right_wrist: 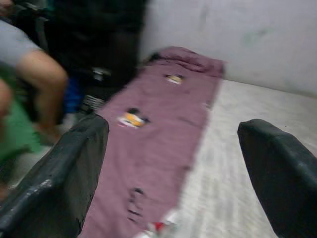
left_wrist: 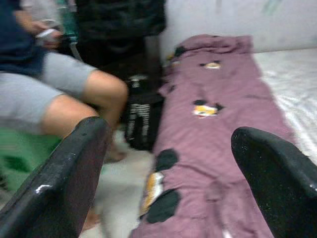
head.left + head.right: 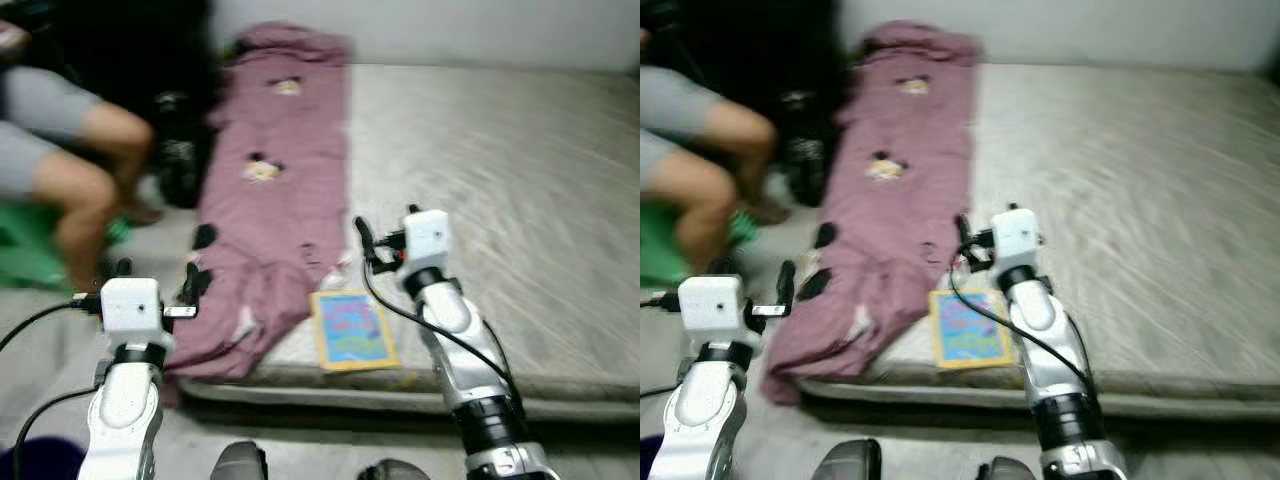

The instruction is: Clean up the room

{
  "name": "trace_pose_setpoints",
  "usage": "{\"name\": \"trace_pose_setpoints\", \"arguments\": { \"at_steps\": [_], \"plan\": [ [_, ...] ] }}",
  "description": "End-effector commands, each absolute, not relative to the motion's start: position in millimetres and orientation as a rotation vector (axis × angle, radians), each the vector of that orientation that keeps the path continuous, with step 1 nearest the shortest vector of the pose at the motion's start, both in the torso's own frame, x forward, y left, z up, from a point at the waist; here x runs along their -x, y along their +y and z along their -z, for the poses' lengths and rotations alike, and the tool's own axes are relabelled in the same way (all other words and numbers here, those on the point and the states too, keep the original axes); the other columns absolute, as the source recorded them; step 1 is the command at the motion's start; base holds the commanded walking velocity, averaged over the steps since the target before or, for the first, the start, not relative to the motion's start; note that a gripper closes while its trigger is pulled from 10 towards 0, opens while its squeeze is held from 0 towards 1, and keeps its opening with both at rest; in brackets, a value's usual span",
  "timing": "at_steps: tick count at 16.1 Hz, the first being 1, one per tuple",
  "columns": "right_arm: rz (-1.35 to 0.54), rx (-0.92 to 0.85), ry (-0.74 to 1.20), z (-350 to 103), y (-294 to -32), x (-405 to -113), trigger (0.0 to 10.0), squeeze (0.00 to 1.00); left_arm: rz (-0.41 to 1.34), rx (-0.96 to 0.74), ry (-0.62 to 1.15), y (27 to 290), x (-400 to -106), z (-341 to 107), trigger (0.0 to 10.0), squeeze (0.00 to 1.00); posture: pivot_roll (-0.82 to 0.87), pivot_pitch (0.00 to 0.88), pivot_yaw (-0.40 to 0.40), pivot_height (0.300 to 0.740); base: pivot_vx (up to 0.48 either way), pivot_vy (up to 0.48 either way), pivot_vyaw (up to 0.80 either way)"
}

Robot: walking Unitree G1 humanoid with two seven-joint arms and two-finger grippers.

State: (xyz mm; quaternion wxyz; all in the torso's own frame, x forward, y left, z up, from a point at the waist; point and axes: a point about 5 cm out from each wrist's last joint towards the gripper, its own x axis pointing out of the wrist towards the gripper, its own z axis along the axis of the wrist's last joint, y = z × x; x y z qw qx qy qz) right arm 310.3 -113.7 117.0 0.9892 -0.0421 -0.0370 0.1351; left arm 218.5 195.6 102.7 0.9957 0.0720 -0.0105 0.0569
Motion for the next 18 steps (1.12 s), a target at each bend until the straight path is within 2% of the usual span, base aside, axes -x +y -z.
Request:
{"name": "trace_pose_setpoints", "arguments": {
  "at_steps": [1,11,18],
  "plan": [
    [-0.256,0.079,-0.069,-116.2,-119.2,-311.4,10.0,0.00,-0.108,-0.160,-0.043,194.1,-219.6,-105.9,10.0,0.00,-0.06,0.074,-0.006,0.740,0.000,0.000,0.00],
    [-0.251,0.079,-0.065,-117.3,-121.2,-313.2,10.0,0.00,-0.115,-0.140,-0.028,192.8,-221.7,-103.5,10.0,0.00,-0.07,0.088,-0.012,0.740,0.000,0.000,0.00],
    [-0.250,0.078,-0.061,-116.9,-122.2,-314.1,10.0,0.00,-0.109,-0.134,-0.028,191.7,-222.7,-103.4,10.0,0.00,-0.07,0.087,-0.015,0.740,0.000,-0.262,0.00]
  ]
}}
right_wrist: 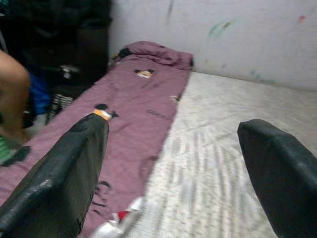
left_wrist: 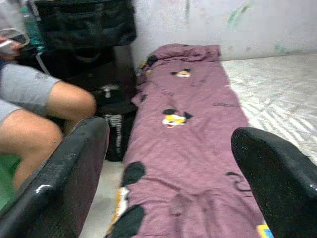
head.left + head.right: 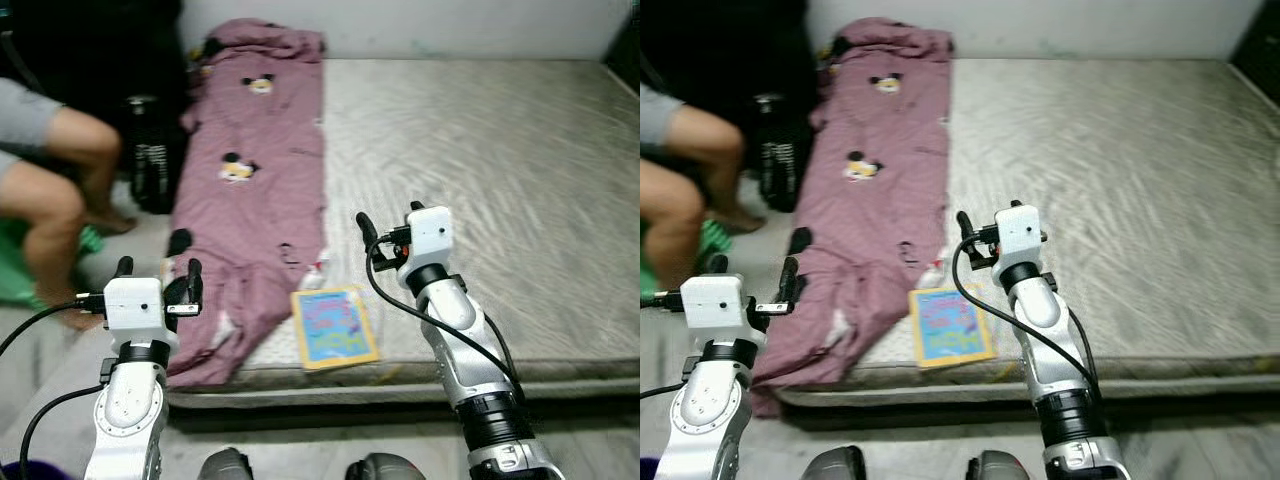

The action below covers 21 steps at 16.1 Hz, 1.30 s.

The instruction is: Clean up the room

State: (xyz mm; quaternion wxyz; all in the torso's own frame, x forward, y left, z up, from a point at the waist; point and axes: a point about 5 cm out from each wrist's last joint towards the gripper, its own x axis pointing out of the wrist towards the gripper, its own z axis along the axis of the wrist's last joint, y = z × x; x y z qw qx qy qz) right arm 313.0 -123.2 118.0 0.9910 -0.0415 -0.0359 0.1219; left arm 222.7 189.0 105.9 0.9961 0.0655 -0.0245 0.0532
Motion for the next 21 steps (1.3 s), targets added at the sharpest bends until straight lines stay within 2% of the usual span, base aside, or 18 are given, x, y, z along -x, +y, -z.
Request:
{"name": "trace_pose_setpoints", "arguments": {
  "at_steps": [1,11,21],
  "plan": [
    [-0.251,0.084,-0.062,-117.1,-121.8,-314.0,10.0,0.00,-0.107,-0.135,-0.028,191.6,-222.8,-103.3,10.0,0.00,-0.07,0.087,-0.015,0.740,0.000,-0.266,0.49],
    [-0.254,0.086,-0.059,-116.7,-121.5,-314.5,10.0,0.00,-0.098,-0.133,-0.027,190.7,-223.5,-103.0,10.0,0.00,-0.07,0.088,-0.017,0.740,0.000,-0.266,0.67],
    [-0.250,0.074,-0.054,-115.7,-122.5,-315.7,10.0,0.00,-0.091,-0.132,-0.027,189.4,-224.7,-102.7,10.0,0.00,-0.07,0.084,-0.019,0.740,0.000,-0.266,0.00]
  ]
}}
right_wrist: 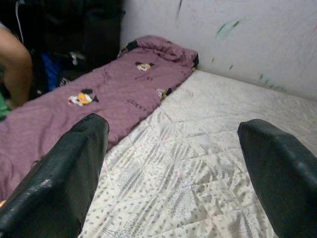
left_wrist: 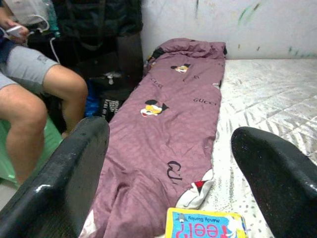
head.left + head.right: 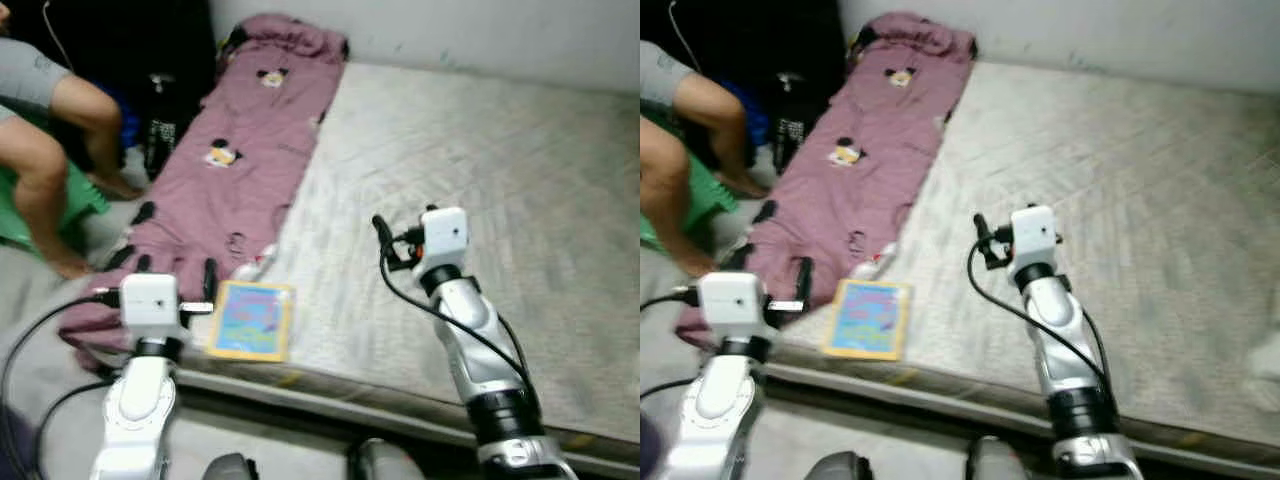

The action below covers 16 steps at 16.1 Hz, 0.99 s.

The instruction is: Clean up the room

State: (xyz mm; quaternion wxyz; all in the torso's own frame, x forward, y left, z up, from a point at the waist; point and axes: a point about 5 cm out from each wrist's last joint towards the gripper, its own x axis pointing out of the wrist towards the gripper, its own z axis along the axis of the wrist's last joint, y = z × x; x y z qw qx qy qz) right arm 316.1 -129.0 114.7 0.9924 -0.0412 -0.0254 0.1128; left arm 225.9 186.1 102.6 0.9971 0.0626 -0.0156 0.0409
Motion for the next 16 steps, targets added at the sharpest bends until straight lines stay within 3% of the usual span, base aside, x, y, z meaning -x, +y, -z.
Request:
{"name": "trace_pose_setpoints", "arguments": {
  "at_steps": [1,6,11,16],
  "plan": [
    [-0.250,0.075,-0.054,-115.5,-122.4,-315.8,10.0,0.00,-0.088,-0.134,-0.027,189.2,-224.9,-102.5,10.0,0.00,-0.07,0.081,-0.019,0.740,0.000,-0.262,0.00],
    [-0.248,0.074,-0.049,-114.8,-122.4,-316.3,10.0,0.00,-0.090,-0.128,-0.030,189.4,-224.7,-102.5,10.0,0.00,-0.06,0.074,-0.018,0.740,0.000,-0.053,0.00],
    [-0.246,0.070,-0.049,-114.6,-121.9,-316.9,10.0,0.00,-0.083,-0.139,-0.026,189.1,-225.2,-101.9,10.0,0.00,-0.06,0.070,-0.016,0.740,0.000,-0.136,-0.77],
    [-0.243,0.070,-0.050,-115.0,-122.5,-318.0,10.0,0.00,-0.090,-0.131,-0.033,189.2,-225.7,-102.4,10.0,0.00,-0.06,0.074,-0.021,0.740,0.000,-0.197,0.00]
  ]
}}
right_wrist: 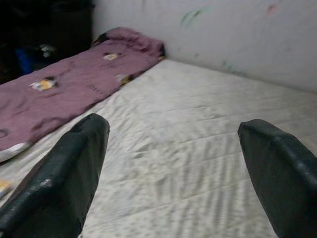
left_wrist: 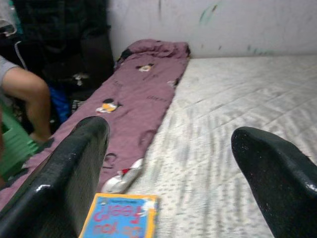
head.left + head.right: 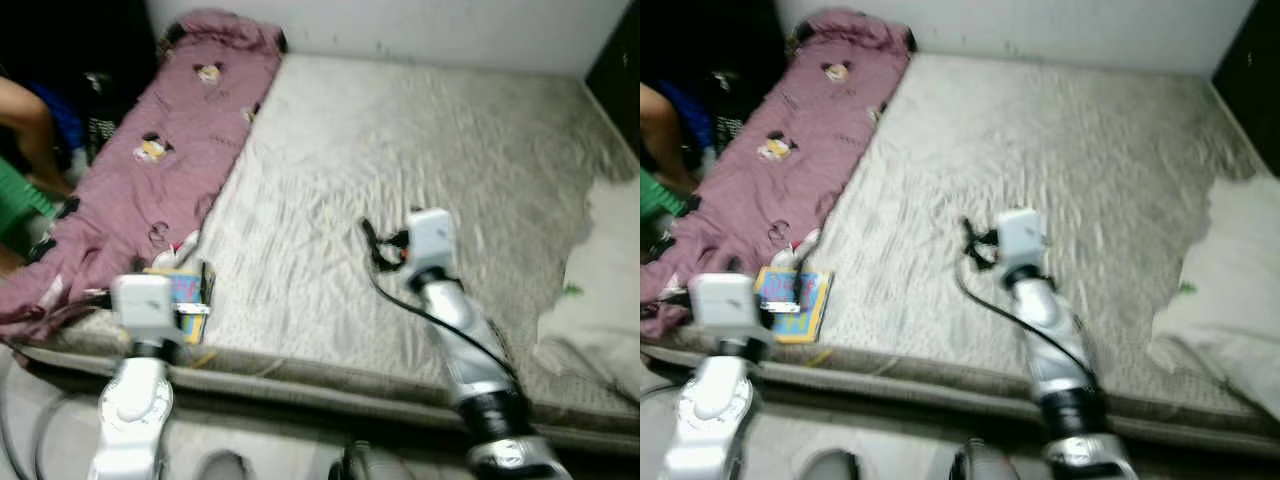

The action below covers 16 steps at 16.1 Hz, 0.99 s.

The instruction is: Clean up the room

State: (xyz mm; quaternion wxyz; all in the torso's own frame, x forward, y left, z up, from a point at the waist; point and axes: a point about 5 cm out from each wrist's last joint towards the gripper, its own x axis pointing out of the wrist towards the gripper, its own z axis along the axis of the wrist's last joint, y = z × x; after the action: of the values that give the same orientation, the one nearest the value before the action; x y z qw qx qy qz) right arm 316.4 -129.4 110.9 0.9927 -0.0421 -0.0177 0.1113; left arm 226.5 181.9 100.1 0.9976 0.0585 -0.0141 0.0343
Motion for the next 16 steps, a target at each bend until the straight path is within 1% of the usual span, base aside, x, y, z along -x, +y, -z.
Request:
{"name": "trace_pose_setpoints", "arguments": {
  "at_steps": [1,11,16],
  "plan": [
    [-0.243,0.070,-0.050,-115.1,-122.6,-318.1,10.0,0.00,-0.092,-0.128,-0.035,189.3,-225.7,-102.6,10.0,0.00,-0.06,0.074,-0.021,0.740,0.000,0.000,0.00],
    [-0.237,0.064,-0.048,-115.0,-122.9,-319.2,10.0,0.00,-0.087,-0.133,-0.037,189.1,-227.0,-103.0,10.0,0.00,-0.07,0.072,-0.019,0.740,0.000,0.000,0.00],
    [-0.237,0.059,-0.044,-114.6,-122.3,-319.7,10.0,0.00,-0.083,-0.136,-0.038,189.2,-227.4,-103.2,10.0,0.00,-0.07,0.071,-0.017,0.740,0.000,-0.451,-0.71]
  ]
}}
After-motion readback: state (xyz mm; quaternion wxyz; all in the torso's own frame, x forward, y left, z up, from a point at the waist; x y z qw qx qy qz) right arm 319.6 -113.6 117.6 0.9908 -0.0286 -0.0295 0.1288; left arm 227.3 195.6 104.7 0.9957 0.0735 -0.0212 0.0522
